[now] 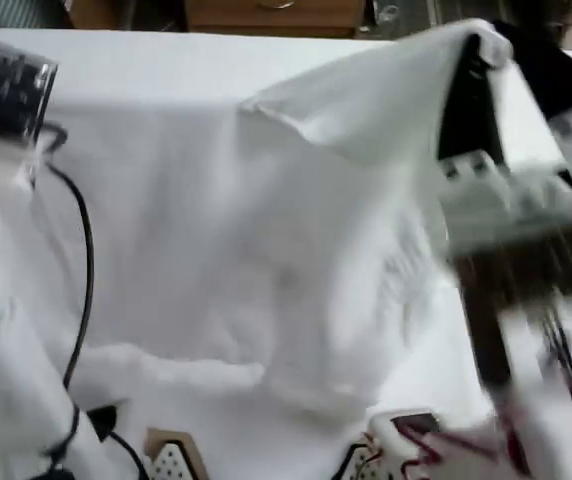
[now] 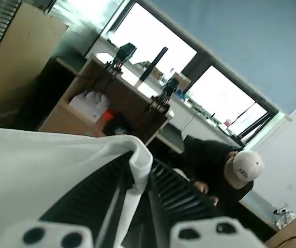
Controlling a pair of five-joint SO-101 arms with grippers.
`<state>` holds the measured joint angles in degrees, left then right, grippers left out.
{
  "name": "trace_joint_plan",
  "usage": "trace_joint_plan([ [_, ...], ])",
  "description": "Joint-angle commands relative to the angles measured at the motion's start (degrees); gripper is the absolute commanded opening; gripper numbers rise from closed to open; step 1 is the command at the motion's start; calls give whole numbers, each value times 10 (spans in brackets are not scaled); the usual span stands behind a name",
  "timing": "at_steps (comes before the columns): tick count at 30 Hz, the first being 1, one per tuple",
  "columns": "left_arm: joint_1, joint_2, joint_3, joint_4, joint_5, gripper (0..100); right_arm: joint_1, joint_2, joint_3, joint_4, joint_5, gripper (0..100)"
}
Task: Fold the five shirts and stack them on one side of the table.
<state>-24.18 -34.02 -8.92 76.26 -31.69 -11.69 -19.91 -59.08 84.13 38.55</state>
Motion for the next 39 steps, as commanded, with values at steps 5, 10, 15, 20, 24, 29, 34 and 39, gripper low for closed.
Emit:
trace_joint_plan([
  [5,29,142,4,-88,-15,20,1,95,110,-69,0,21],
  [10,40,229,4,-149,-23,20,7,167,157,-118,0,21],
  [15,43,282,3,-189,-26,20,22,248,159,-157,0,21],
  [20,42,327,3,-191,-65,20,22,305,163,-160,-2,21],
  [24,40,356,4,-164,-93,20,22,327,164,-134,-1,21],
  [29,40,382,4,-152,-105,20,28,342,170,-109,0,21],
  [34,42,415,-22,-157,-105,20,47,371,169,-110,0,21],
  [39,42,450,-73,-97,-105,20,65,380,170,-85,0,21],
])
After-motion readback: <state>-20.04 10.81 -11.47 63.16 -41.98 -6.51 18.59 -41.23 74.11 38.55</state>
